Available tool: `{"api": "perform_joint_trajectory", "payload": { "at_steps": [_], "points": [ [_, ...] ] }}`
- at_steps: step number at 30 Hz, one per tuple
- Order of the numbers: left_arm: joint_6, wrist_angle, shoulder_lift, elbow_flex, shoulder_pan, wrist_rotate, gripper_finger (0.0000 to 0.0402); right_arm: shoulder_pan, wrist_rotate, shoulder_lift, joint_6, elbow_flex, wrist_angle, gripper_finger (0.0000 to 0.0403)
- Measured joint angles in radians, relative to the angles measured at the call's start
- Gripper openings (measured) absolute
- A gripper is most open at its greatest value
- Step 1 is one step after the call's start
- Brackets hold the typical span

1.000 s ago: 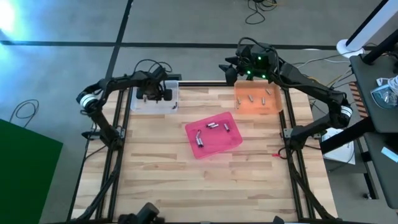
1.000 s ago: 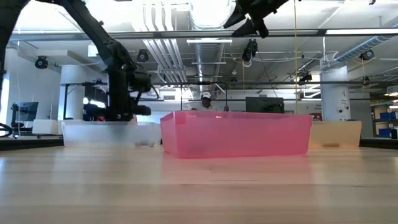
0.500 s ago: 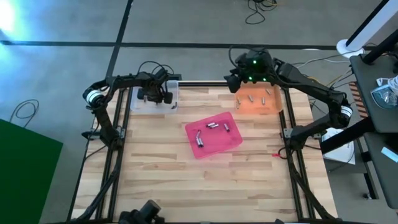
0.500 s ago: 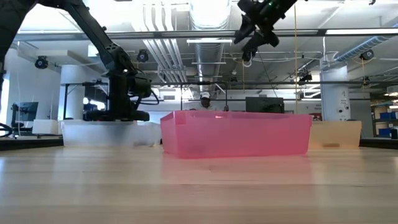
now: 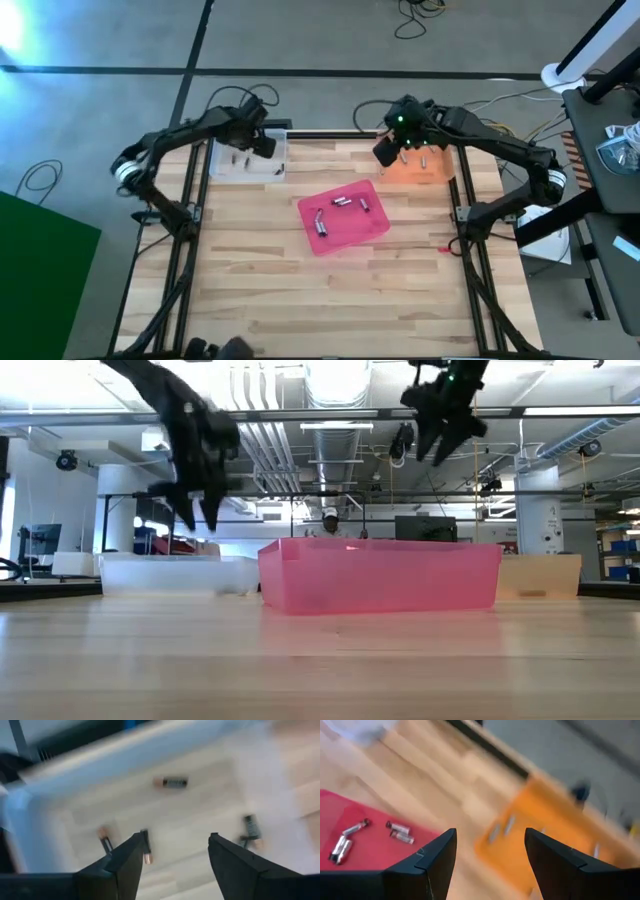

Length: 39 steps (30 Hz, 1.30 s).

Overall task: Sort batteries
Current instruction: Put the black battery into the transparent bin

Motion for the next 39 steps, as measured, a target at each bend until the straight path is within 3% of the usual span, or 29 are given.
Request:
{"api": "perform_joint_trajectory", "payload": {
  "at_steps": [5,10,15,20,25,31,34,39],
  "points": [
    [0.033,0.025,-0.213,-0.032,-0.078,-0.071,0.0212,0.002,-0.059,0.044,0.248,0.000,-0.204,0.0226],
    [0.036,0.026,-0.420,-0.098,-0.167,-0.111,0.0213,0.044,-0.068,0.096,0.381,-0.002,-0.433,0.0226],
    [0.016,0.024,-0.623,-0.220,-0.278,-0.112,0.0213,0.089,-0.081,0.130,0.378,-0.027,-0.553,0.0226],
    [-0.048,0.031,-0.836,-0.345,-0.444,-0.119,0.0213,0.163,-0.198,0.112,0.311,-0.126,-0.553,0.0226],
    [-0.185,0.074,-1.009,-0.419,-0.632,-0.236,0.0213,0.296,-0.207,0.061,0.266,-0.271,-0.552,0.0226],
    [-0.220,0.111,-1.073,-0.409,-0.756,-0.343,0.0218,0.408,-0.192,0.053,0.317,-0.463,-0.554,0.0232],
    [-0.175,0.112,-1.054,-0.388,-0.760,-0.354,0.0229,0.416,-0.212,0.072,0.264,-0.538,-0.553,0.0252],
    [-0.110,0.116,-0.996,-0.333,-0.759,-0.471,0.0249,0.400,-0.208,0.113,0.120,-0.614,-0.551,0.0298]
  ]
}}
